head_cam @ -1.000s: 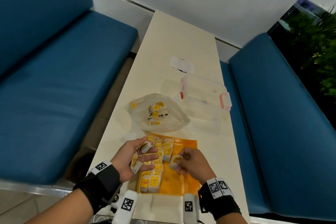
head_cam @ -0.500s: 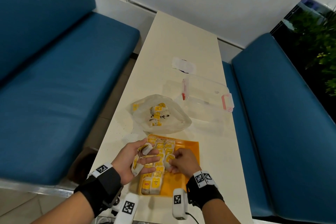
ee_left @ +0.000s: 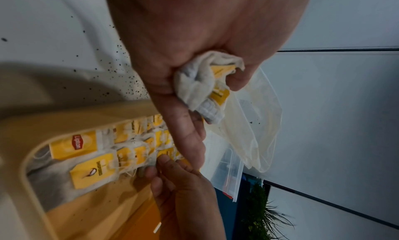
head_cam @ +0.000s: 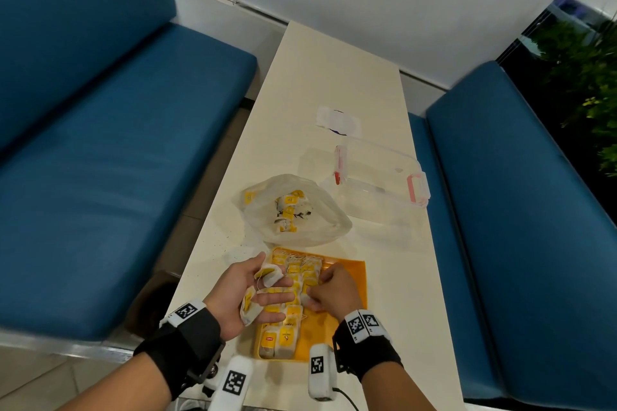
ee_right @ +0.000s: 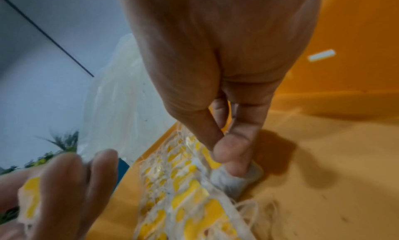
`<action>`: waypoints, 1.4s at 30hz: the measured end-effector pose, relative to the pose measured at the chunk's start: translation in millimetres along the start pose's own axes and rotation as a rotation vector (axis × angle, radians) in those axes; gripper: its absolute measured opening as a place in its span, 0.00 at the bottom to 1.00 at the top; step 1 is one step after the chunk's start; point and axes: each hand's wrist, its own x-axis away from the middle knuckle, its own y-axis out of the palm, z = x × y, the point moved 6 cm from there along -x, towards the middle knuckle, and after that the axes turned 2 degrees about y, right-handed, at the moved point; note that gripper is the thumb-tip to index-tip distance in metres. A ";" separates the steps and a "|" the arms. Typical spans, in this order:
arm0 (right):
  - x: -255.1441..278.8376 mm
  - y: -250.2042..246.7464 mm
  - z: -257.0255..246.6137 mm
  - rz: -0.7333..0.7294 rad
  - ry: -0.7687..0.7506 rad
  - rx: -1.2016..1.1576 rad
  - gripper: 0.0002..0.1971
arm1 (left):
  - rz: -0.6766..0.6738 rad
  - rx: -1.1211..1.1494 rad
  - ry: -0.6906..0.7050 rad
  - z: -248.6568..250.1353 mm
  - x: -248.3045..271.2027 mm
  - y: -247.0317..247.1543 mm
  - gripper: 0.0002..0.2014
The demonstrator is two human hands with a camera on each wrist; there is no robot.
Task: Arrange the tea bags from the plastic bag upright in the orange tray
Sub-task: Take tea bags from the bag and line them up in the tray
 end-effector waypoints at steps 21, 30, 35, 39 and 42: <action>87.0 9.6 -82.7 -0.201 -0.763 0.292 0.11 | -0.025 -0.064 -0.019 -0.5 -1.7 7.2 0.29; 68.1 -13.4 -70.2 -0.042 -0.457 -0.303 0.01 | -0.107 -0.128 0.142 4.7 11.0 12.6 0.14; 65.8 -16.4 -66.9 -0.118 -0.377 -0.462 0.02 | -0.064 -0.307 0.262 9.1 8.6 15.6 0.09; 63.0 -23.7 -60.8 -0.096 -0.362 -0.518 0.03 | -0.063 -0.294 0.224 7.0 7.4 15.1 0.07; 56.4 -40.5 -51.9 -0.059 -0.359 -0.504 0.04 | -0.008 -0.266 0.175 5.9 5.0 5.4 0.10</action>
